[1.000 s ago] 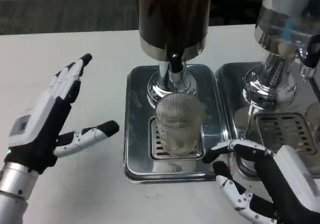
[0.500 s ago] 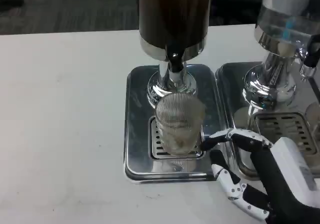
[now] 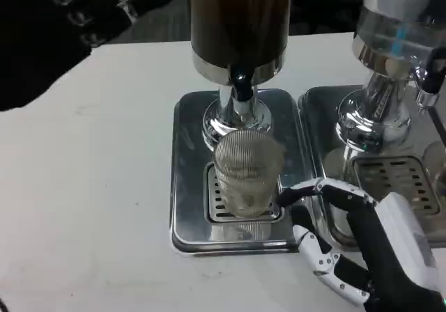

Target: Grasp the cup under the faucet to collect the drink, then remove the cup.

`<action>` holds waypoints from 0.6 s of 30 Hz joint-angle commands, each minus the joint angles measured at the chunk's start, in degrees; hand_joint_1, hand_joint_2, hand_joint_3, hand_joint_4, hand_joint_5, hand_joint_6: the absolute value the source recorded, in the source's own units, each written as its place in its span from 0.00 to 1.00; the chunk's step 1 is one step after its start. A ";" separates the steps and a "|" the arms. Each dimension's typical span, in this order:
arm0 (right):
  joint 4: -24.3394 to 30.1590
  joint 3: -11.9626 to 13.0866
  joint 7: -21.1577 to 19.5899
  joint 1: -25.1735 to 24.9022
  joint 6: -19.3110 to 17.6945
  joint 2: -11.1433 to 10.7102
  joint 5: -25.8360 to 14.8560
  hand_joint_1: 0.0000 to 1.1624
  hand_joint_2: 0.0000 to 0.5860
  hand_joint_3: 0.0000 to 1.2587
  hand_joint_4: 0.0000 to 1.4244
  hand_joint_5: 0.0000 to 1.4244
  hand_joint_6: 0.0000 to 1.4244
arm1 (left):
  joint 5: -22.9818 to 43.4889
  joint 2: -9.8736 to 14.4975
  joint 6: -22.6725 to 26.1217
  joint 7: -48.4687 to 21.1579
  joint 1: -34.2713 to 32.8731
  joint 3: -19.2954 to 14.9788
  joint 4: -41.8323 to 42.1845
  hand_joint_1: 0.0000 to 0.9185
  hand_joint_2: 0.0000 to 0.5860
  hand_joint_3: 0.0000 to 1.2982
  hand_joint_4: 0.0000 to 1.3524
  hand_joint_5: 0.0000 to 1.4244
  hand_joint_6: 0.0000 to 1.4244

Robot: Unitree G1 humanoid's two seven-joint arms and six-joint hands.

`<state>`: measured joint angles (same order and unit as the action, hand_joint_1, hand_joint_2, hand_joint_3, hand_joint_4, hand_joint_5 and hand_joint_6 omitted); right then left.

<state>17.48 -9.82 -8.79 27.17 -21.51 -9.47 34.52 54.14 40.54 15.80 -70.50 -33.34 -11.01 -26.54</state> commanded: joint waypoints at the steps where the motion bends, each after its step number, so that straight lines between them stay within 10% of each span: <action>1: -0.76 -0.25 -1.40 0.56 0.37 0.66 -0.21 0.42 0.87 0.47 0.32 0.25 0.19 | -3.97 -2.51 1.57 -1.34 -2.80 -0.67 -2.28 0.00 0.12 0.03 0.00 0.03 0.01; 11: -2.30 -1.59 -4.41 1.00 0.31 1.81 1.48 0.42 0.88 0.47 0.32 0.25 0.19 | -13.73 -11.44 -1.44 -0.58 -3.92 0.61 -6.71 0.00 0.15 0.03 0.00 0.05 0.02; 18: -2.11 -2.55 -6.12 2.49 -0.26 1.46 3.12 0.42 0.88 0.47 0.32 0.26 0.19 | -19.84 -13.30 -5.92 -1.29 -4.46 1.18 -9.05 0.00 0.15 0.05 0.00 0.06 0.03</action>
<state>15.69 -11.86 -13.95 29.06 -21.50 -7.86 37.12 36.69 27.99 12.40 -71.41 -37.31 -10.04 -34.40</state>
